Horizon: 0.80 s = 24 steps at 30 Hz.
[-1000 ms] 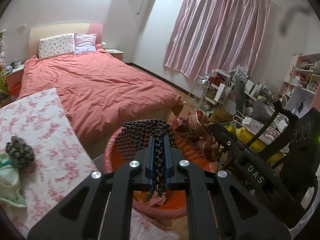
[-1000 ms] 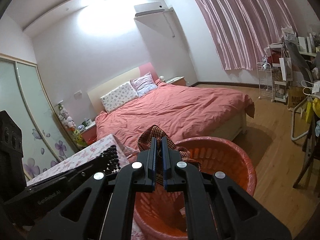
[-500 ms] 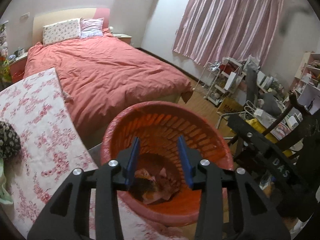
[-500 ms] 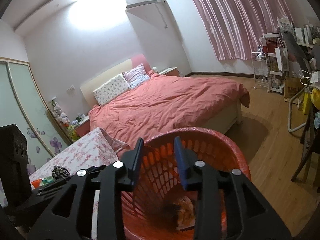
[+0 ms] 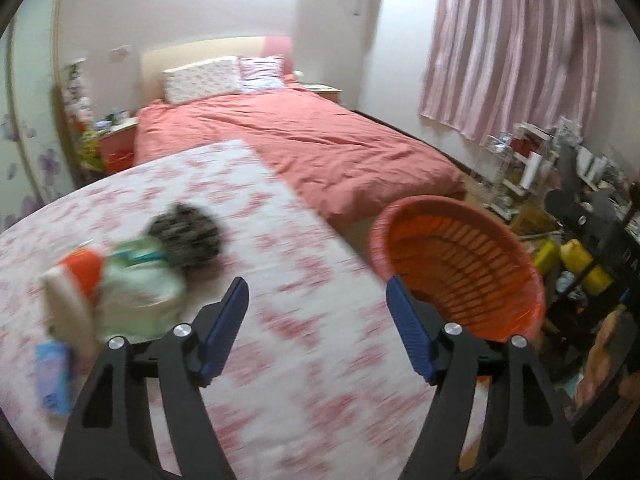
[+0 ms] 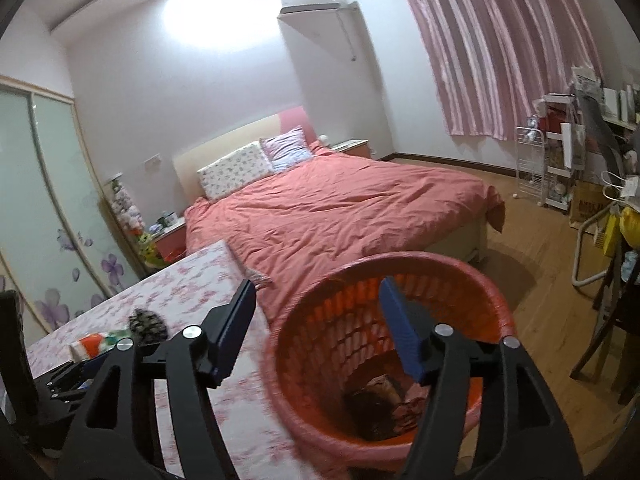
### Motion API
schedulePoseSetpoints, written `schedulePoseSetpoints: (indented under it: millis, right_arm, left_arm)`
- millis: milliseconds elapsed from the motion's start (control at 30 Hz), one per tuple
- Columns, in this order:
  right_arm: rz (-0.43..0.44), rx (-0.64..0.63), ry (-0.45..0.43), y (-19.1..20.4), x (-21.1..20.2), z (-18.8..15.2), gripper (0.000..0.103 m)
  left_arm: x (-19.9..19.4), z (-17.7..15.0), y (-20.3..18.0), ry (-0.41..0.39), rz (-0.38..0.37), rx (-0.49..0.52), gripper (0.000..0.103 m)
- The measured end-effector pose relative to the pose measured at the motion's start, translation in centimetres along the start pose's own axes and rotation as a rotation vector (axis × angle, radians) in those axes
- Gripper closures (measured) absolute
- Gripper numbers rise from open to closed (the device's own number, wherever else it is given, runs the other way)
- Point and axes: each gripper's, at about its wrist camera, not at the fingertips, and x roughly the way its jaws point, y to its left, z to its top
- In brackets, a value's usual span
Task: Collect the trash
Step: 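Grasp the blue Vinda tissue pack with the left tool while the right tool returns to the bed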
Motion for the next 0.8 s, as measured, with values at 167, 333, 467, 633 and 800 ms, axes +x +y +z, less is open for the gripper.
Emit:
schedulePoseSetpoints:
  millis: [167, 333, 467, 633, 800]
  right_arm:
    - [0.055, -0.040, 0.032, 3.1, 0.0, -0.9, 0.035]
    - [0.118, -0.090, 0.083, 7.0, 0.4, -2.6, 0.035]
    - [0.155, -0.123, 0.125, 9.7, 0.6, -4.1, 0.035]
    - [0.185, -0.179, 0.173, 12.9, 1.0, -6.1, 0.035]
    - [0.203, -0.209, 0.208, 15.1, 1.2, -7.5, 0.035]
  left_arm:
    - [-3.5, -1.7, 5.3, -0.022, 0.119, -0.058, 0.026]
    - [-5.8, -3.9, 11.7, -0.023, 0.265, -0.132, 0.019]
    - [-6.4, -6.0, 16.4, 0.015, 0.347, -0.199, 0.018]
    - [-6.2, -7.6, 19.4, 0.051, 0.357, -0.245, 0.018]
    - [-4.6, -8.0, 20.2, 0.091, 0.357, -0.253, 0.018]
